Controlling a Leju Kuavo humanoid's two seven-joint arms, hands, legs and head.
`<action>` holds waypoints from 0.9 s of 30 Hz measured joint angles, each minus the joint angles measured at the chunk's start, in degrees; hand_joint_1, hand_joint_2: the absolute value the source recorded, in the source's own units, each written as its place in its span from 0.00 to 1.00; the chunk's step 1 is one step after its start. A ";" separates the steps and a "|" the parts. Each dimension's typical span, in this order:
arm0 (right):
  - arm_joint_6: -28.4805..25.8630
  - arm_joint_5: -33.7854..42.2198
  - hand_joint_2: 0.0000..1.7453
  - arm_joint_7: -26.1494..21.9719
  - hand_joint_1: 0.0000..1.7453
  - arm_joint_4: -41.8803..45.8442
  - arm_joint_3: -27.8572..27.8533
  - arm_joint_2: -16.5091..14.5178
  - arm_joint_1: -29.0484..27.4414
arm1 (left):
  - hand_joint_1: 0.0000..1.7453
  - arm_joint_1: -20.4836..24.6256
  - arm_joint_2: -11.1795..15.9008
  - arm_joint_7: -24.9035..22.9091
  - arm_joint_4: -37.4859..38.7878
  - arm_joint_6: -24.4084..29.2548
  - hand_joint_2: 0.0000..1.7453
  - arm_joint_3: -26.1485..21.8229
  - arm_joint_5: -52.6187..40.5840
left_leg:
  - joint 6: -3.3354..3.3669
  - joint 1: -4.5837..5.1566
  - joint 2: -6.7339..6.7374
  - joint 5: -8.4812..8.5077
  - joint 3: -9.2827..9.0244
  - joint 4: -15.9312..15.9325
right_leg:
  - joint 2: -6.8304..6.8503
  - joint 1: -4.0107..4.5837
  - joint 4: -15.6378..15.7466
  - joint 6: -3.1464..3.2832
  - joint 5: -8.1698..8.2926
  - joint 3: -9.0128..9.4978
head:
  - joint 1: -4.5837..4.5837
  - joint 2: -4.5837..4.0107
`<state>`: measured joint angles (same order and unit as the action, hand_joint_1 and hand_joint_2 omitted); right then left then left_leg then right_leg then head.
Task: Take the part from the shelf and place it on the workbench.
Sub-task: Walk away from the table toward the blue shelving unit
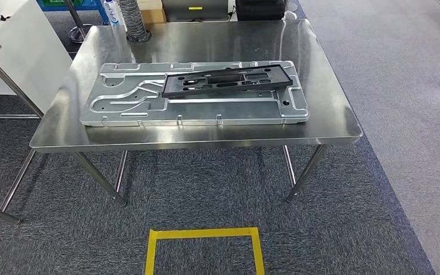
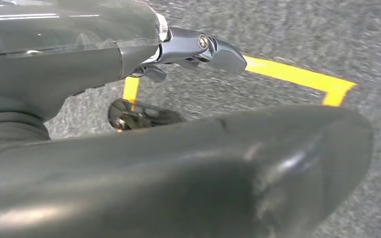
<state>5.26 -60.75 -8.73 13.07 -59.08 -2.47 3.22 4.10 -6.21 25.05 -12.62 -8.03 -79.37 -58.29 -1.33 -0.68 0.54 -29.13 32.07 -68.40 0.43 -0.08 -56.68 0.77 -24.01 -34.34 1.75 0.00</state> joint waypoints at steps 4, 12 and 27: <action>0.59 -0.99 0.00 1.75 0.00 -0.55 -0.36 -0.84 0.54 | 0.00 0.91 -0.34 -0.25 0.04 -0.02 0.00 0.04 -0.19 | 1.52 0.69 -0.02 -2.25 -8.05 12.77 | 0.12 0.19 -0.74 -1.10 2.23 -1.94 | 0.01 0.00; 1.03 -3.52 0.00 -1.17 0.00 -1.21 0.68 -1.16 0.75 | 0.00 0.79 -0.34 -1.87 0.18 0.67 0.00 0.93 -2.09 | 3.64 0.68 0.45 3.23 -1.86 12.97 | -0.30 -0.60 -16.57 -3.22 -9.36 -5.50 | -0.01 0.00; -0.04 -7.29 0.00 0.23 0.00 -1.77 4.99 -3.69 1.32 | 0.00 0.21 1.70 -0.04 0.18 -1.03 0.00 3.25 -3.62 | -0.21 0.08 0.00 -4.44 7.11 -4.28 | 0.21 -0.19 1.33 0.44 -2.22 3.93 | 0.01 0.00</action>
<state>5.22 -68.04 -8.50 11.30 -54.09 -6.16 4.55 4.31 -4.51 25.01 -12.44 -9.07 -76.12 -61.91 -1.55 -0.60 0.54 -33.57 39.18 -72.69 0.64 -0.27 -55.35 1.21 -26.23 -30.41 1.76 0.00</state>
